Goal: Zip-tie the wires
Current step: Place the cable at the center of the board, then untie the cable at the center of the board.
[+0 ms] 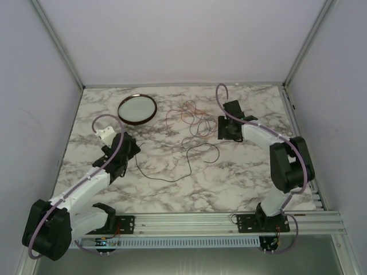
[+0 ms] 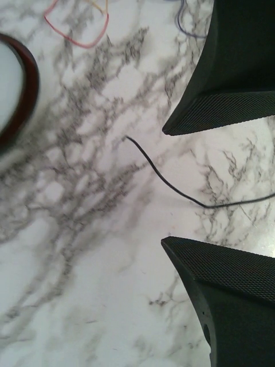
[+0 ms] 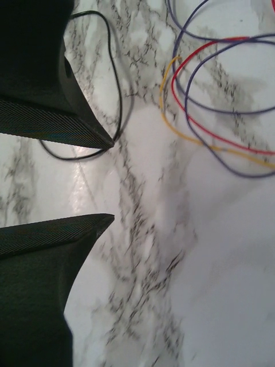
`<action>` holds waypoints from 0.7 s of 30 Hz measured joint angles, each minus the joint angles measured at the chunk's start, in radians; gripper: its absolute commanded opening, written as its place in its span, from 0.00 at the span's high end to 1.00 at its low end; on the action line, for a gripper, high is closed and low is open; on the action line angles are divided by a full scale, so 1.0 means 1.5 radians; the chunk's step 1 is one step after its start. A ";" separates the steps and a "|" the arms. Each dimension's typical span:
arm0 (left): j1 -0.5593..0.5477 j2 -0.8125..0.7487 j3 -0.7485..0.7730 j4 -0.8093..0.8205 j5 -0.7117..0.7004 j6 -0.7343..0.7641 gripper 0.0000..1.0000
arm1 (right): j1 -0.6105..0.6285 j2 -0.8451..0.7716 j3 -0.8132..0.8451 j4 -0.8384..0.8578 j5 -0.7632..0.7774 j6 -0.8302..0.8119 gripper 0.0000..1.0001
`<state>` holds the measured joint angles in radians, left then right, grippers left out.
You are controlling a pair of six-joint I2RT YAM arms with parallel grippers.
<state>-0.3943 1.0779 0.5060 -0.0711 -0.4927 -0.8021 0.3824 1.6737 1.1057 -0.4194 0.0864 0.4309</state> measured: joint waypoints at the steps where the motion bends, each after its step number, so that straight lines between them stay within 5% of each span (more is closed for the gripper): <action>1: 0.000 0.000 0.016 -0.004 -0.002 0.012 0.26 | 0.006 0.014 0.007 0.004 -0.003 0.001 0.51; 18: 0.000 0.053 0.159 0.014 0.058 0.136 0.32 | 0.033 0.221 0.269 0.045 -0.065 -0.019 0.51; 21: 0.000 0.059 0.159 0.014 0.066 0.140 0.34 | 0.034 0.248 0.288 0.040 -0.074 -0.023 0.57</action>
<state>-0.3943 1.1660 0.7452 -0.0494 -0.3931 -0.5922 0.4339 2.0460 1.5375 -0.3595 -0.0242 0.3962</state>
